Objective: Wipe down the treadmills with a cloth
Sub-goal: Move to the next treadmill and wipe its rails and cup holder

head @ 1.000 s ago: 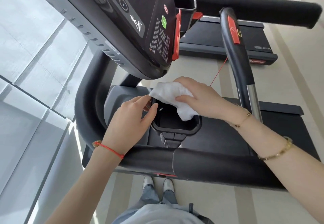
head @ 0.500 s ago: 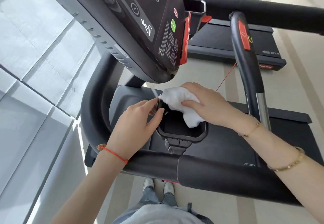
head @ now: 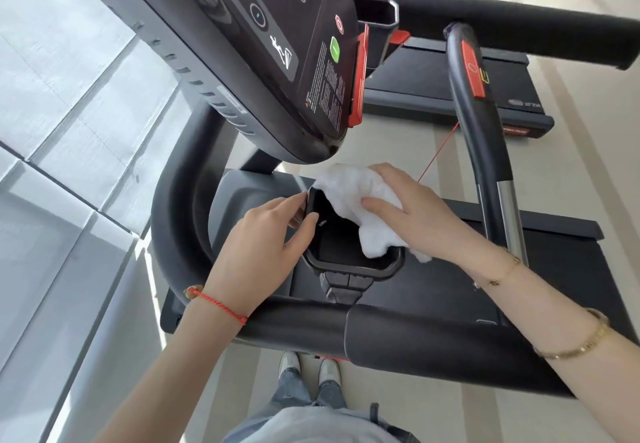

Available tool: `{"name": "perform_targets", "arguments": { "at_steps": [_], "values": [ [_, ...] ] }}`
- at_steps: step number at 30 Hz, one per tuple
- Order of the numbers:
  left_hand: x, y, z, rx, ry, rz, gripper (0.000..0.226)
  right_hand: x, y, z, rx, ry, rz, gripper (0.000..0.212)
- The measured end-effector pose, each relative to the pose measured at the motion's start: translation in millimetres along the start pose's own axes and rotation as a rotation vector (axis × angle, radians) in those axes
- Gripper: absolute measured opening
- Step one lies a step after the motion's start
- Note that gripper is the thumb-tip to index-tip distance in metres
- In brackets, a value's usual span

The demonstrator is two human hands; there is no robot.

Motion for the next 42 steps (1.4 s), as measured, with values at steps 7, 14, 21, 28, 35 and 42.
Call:
{"name": "perform_targets", "arguments": {
  "at_steps": [7,14,21,28,35,42],
  "values": [
    [0.5,1.0,-0.8,0.003,0.038,-0.021,0.033,-11.8,9.8,-2.9,-0.009,0.115,-0.08,0.04],
    [1.1,2.6,1.9,0.032,0.028,0.001,0.027,24.4,1.9,19.0,-0.253,-0.169,0.018,0.032],
    [0.5,1.2,-2.6,0.006,0.02,-0.014,0.03,-4.7,-4.1,5.0,-0.074,-0.18,-0.043,0.037],
    [0.3,0.5,0.4,0.008,-0.018,0.016,0.035,32.8,6.9,36.9,-0.3,-0.26,0.071,0.033],
    [0.8,-0.4,-1.7,0.0,0.003,-0.021,0.044,-20.2,6.1,-8.1,-0.045,0.118,-0.115,0.036],
    [1.0,0.1,-2.8,0.022,0.027,-0.019,0.04,-1.4,2.5,6.2,0.093,0.2,-0.072,0.034]
  ]
}}
Point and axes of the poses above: each hand's wrist, its own x-axis towards the middle knuckle, its own y-axis out of the palm, z = x × y, the point moved 6 cm from there along x, towards the middle knuckle, and after that the axes turned 15 degrees about -x, right-handed, at the moved point
